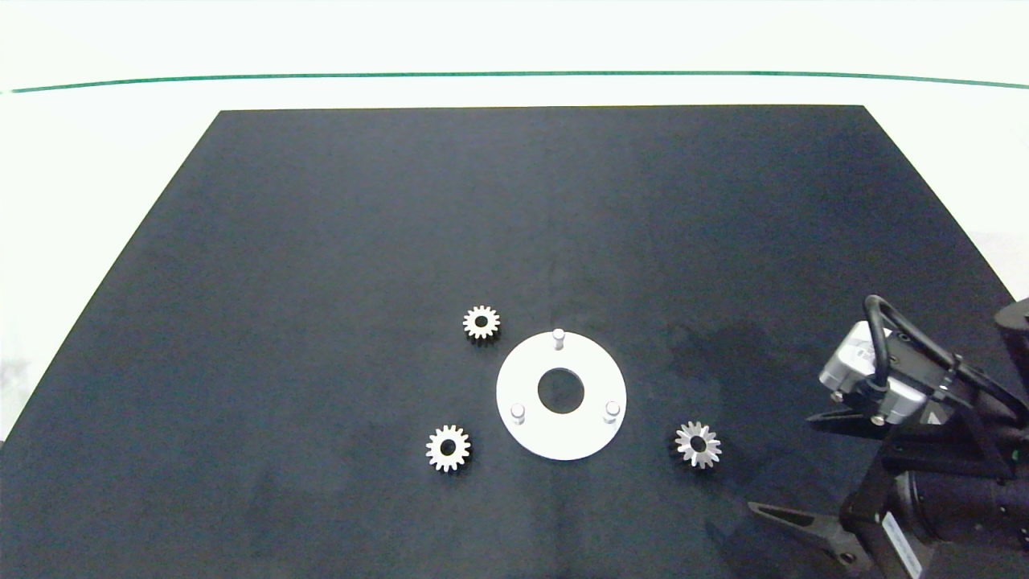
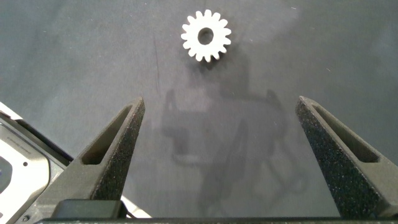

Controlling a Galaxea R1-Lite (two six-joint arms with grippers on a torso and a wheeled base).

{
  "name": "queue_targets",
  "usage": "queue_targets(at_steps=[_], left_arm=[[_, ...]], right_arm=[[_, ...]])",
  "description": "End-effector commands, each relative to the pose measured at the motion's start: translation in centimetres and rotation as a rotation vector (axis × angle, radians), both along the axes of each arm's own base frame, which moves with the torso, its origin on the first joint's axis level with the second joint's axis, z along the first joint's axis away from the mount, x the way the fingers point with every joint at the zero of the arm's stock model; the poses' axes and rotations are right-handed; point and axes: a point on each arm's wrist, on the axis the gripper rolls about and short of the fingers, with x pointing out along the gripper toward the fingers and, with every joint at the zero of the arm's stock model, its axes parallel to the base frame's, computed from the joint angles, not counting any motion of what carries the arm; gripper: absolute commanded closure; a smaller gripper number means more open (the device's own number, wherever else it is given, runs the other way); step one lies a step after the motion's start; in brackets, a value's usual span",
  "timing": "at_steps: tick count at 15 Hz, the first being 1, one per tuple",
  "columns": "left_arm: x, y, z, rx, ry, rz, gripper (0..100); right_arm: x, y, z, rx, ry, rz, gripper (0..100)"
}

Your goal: Install three planetary gears onto the carrier pins

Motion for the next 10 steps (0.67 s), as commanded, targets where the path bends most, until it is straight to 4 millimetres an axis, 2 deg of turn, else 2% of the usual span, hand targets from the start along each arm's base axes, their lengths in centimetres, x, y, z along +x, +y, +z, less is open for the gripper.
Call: queue_targets(at_steps=[1, 10], left_arm=[[0.0, 0.0, 0.1, 0.000, -0.001, 0.000, 0], [-0.1, 0.0, 0.1, 0.000, -0.006, -0.005, 0]], right_arm=[[1.5, 1.5, -1.1, -0.031, 0.034, 0.013, 0], [3.7, 4.2, -2.8, -0.072, 0.041, 0.024, 0]])
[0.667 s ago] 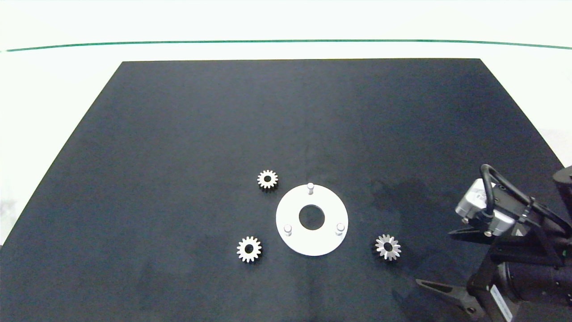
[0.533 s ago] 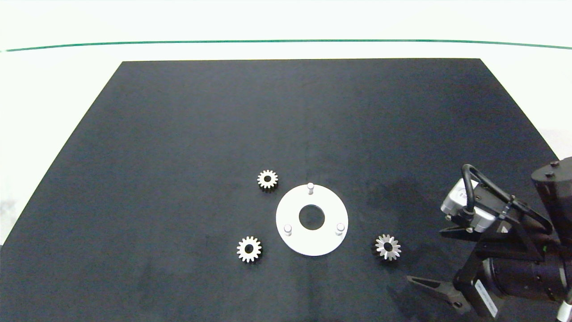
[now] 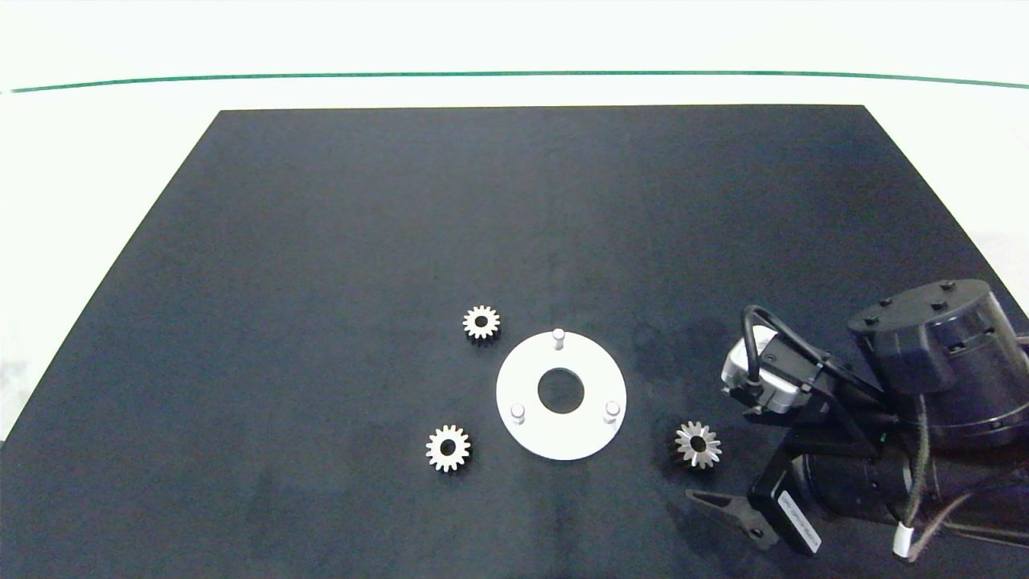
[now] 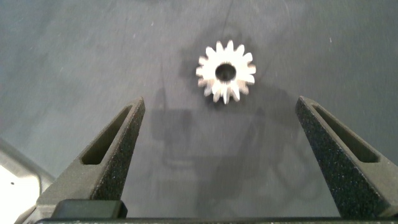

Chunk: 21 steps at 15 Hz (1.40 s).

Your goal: Install three planetary gears onto the carrier pins

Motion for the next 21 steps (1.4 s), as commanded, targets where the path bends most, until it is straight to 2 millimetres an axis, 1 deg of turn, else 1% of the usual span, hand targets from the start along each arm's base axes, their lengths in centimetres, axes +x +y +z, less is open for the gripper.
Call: queue_targets(at_steps=[1, 7, 11, 21], left_arm=[[-0.1, 0.0, 0.0, 0.000, -0.001, -0.005, 0], [0.1, 0.0, 0.0, -0.001, 0.004, -0.007, 0], [0.0, 0.0, 0.1, -0.002, 0.001, -0.010, 0], [0.0, 0.0, 0.1, -0.002, 0.002, -0.013, 0]], right_arm=[[1.0, 1.0, -1.1, -0.021, 0.009, -0.001, 0], [2.0, 1.8, -1.9, -0.029, 0.031, -0.005, 0], [2.7, 2.2, -2.0, -0.016, 0.012, -0.009, 7], [2.8, 2.1, -2.1, -0.026, 0.006, -0.023, 28]])
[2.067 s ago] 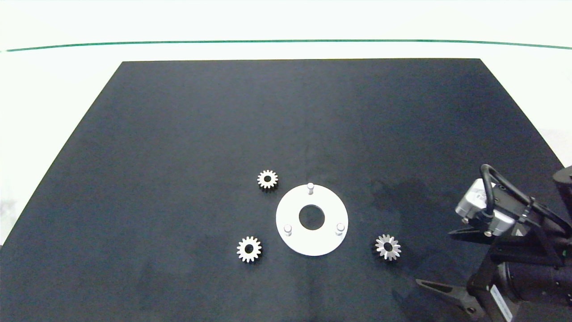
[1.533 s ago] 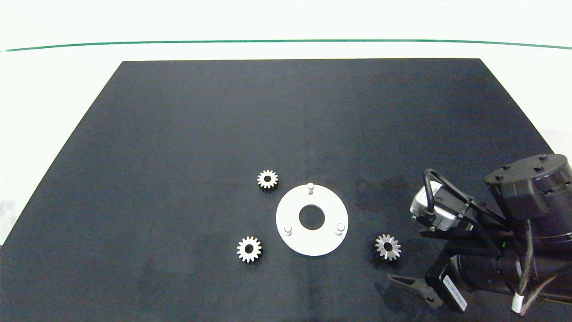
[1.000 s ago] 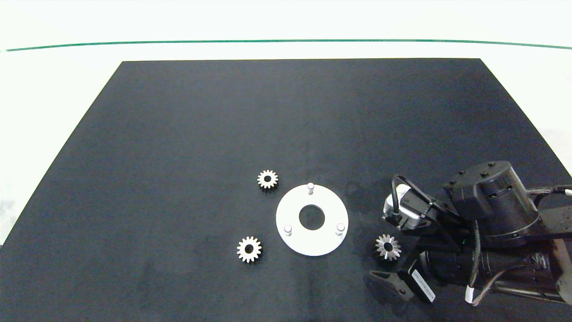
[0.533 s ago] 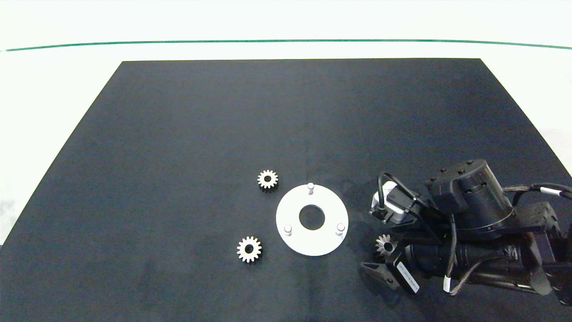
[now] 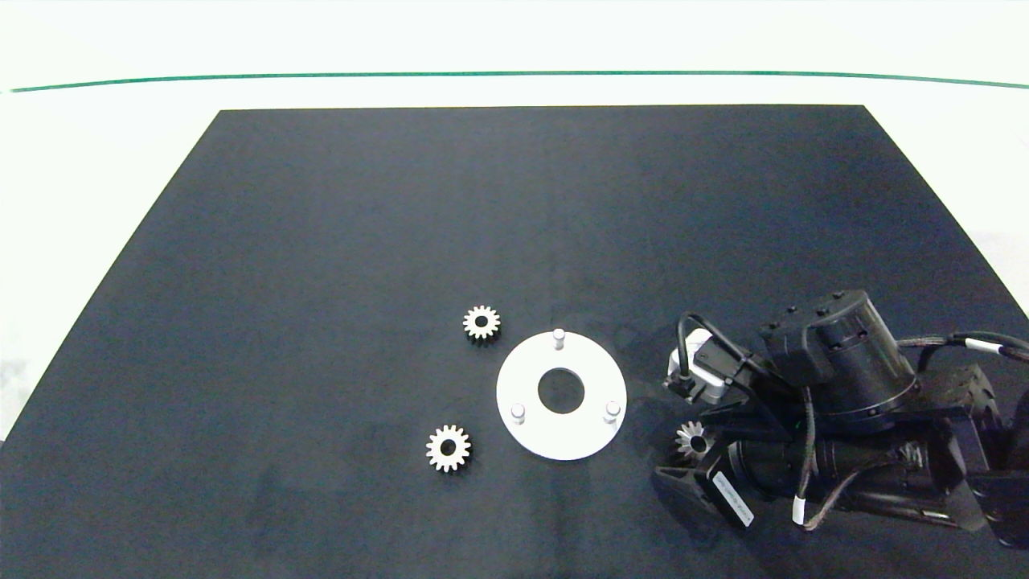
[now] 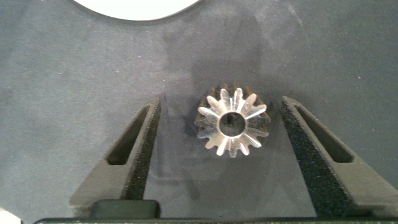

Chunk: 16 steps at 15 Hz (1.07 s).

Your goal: Install three planetary gears onto the carrier pins

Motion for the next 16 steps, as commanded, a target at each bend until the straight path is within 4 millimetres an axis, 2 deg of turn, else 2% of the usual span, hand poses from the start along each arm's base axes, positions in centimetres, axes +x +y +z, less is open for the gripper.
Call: queue_targets(at_steps=[1, 16], left_arm=[[0.05, -0.01, -0.01, 0.001, 0.005, -0.001, 0], [-0.07, 0.03, 0.01, 0.000, -0.003, -0.013, 0]], right_arm=[[-0.05, -0.03, 0.09, 0.000, -0.003, 0.000, 30], [0.42, 0.02, -0.33, 0.001, 0.007, -0.019, 60]])
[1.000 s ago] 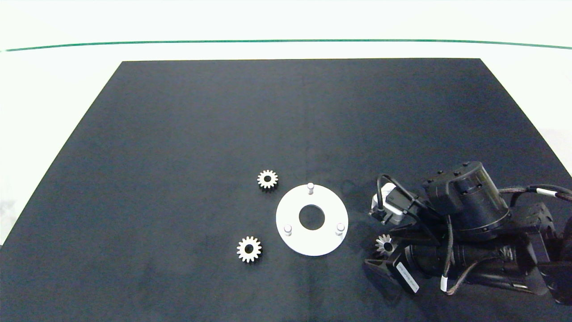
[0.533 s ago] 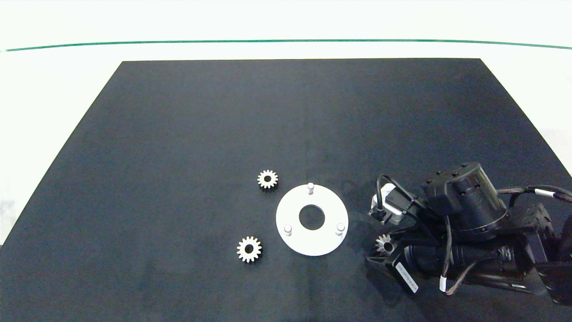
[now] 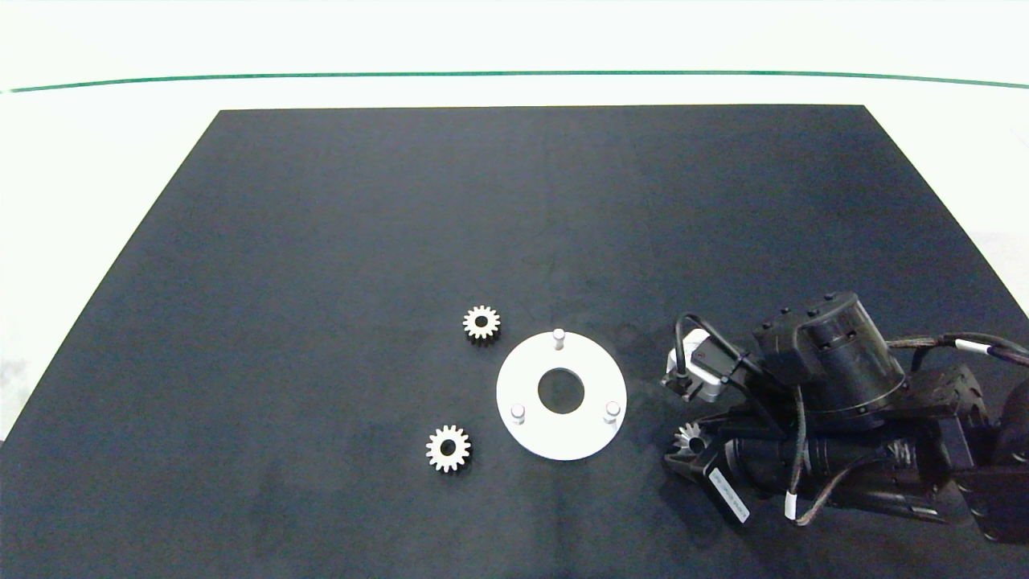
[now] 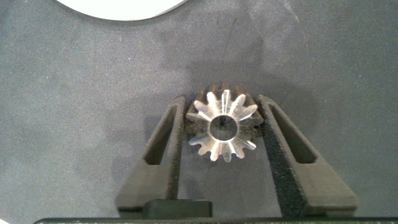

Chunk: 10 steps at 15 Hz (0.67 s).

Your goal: Install three planetary gears onto the carrier pins

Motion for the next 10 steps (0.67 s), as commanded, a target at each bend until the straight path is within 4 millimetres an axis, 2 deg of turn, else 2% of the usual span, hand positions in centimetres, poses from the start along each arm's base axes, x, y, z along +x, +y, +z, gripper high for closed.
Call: queue_targets(at_steps=[1, 10], left_arm=[[-0.04, 0.00, -0.03, 0.001, 0.000, -0.001, 0], [-0.04, 0.00, -0.03, 0.001, 0.000, 0.001, 0]], right_arm=[[-0.02, -0.01, 0.02, -0.001, -0.002, -0.001, 63], [-0.08, -0.40, 0.46, -0.004, -0.022, -0.018, 81]])
